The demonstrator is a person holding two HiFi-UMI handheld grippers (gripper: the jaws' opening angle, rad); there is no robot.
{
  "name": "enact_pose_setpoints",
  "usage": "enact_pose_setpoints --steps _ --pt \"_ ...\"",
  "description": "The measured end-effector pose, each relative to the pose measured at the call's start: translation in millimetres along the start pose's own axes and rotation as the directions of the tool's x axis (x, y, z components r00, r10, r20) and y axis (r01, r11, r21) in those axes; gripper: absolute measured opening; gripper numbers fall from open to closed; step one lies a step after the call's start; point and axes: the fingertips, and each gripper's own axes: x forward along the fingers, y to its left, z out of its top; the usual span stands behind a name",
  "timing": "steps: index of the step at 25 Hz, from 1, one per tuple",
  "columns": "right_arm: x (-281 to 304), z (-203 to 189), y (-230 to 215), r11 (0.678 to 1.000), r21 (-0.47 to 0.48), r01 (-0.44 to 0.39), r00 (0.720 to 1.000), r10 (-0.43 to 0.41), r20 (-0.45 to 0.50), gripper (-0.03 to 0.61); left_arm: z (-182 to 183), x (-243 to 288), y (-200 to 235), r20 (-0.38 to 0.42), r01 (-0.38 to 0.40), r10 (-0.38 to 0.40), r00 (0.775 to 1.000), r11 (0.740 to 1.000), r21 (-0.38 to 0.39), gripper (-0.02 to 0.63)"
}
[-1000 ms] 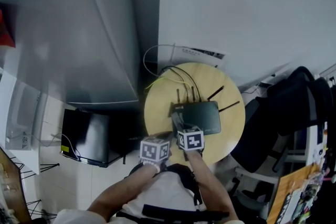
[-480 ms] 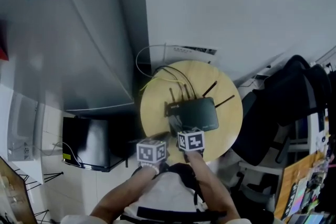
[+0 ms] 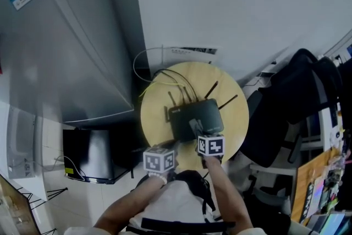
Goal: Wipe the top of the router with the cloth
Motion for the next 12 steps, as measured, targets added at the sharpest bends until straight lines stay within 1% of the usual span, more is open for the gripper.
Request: enact_pose_setpoints --steps 6,12 --pt "-9.4 2.2 -43.8 0.997 0.046 0.065 0.998 -0.066 0.017 0.038 -3.5 0.6 -5.3 -0.007 0.007 -0.007 1.0 1.0 0.017 -0.002" --pt "-18.6 2.1 -88.7 0.985 0.107 0.134 0.99 -0.138 0.031 0.038 -7.3 0.1 -1.4 -0.019 -0.001 0.001 1.0 1.0 0.011 -0.002"
